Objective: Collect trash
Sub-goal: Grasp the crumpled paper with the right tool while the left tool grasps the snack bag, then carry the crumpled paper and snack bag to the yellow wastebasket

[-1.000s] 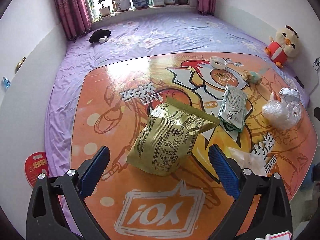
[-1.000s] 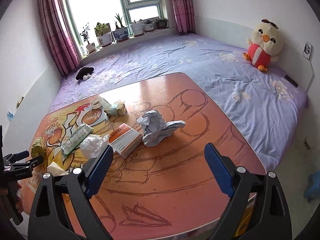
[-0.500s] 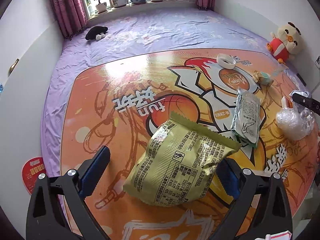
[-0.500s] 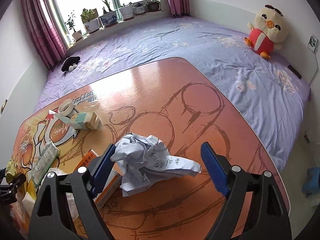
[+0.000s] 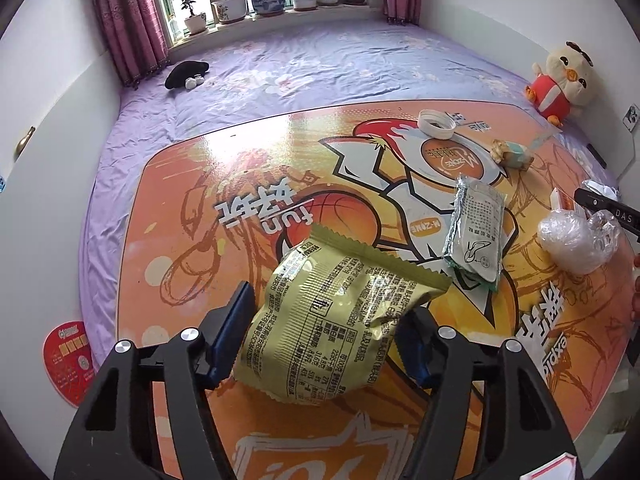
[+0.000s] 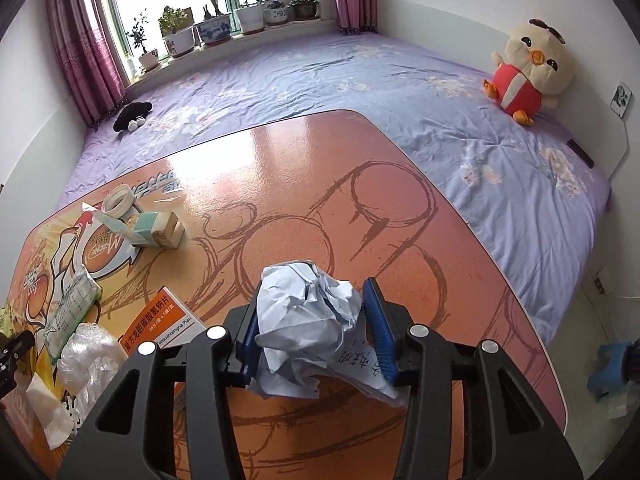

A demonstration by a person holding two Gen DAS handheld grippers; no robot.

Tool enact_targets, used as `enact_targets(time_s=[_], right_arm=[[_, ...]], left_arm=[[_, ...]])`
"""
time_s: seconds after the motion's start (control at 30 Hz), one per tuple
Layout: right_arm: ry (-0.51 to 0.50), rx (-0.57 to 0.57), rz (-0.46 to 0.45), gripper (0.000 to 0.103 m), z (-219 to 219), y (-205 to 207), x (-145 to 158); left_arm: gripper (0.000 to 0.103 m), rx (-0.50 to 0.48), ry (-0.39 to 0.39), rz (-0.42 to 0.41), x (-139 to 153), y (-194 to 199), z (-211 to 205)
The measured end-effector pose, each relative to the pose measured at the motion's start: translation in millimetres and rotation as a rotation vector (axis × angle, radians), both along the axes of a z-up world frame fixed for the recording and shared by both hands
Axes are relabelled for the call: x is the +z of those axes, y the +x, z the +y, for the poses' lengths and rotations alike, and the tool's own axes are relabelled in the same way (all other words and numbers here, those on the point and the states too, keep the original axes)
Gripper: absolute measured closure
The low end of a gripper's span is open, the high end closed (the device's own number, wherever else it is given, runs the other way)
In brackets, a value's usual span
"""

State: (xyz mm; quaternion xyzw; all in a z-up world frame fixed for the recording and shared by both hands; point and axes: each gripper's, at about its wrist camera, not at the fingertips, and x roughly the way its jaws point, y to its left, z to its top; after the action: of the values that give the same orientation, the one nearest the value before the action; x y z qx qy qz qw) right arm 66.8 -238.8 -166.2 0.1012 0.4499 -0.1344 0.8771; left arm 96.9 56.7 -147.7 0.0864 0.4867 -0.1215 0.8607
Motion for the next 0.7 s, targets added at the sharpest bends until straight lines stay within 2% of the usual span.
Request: enact_targets(time_s=[0.07, 0.17, 0.47, 0.7], right_arm=[[-0.001, 0.009, 0.002, 0.055, 2.2, -2.5, 0.5], [0.012, 0.014, 0.006, 0.055, 3.5, -6.6, 1.2], [0.045, 0.003, 0.004, 0.055, 3.5, -29.8, 6.0], [0.064, 0.002, -0.017, 0.055, 7.9, -57.3, 17.8]], left_arm=[[0.054, -0.002, 0.001, 0.003, 1.1, -0.9, 0.4], [0.062, -0.006, -0.004, 0.01, 1.9, -0.3, 2.3], [0.066, -0.04, -0.009, 0.004, 11.1, -3.2, 2.5], [0.066, -0.116, -0.022, -0.027, 31.5, -16.3, -12.7]])
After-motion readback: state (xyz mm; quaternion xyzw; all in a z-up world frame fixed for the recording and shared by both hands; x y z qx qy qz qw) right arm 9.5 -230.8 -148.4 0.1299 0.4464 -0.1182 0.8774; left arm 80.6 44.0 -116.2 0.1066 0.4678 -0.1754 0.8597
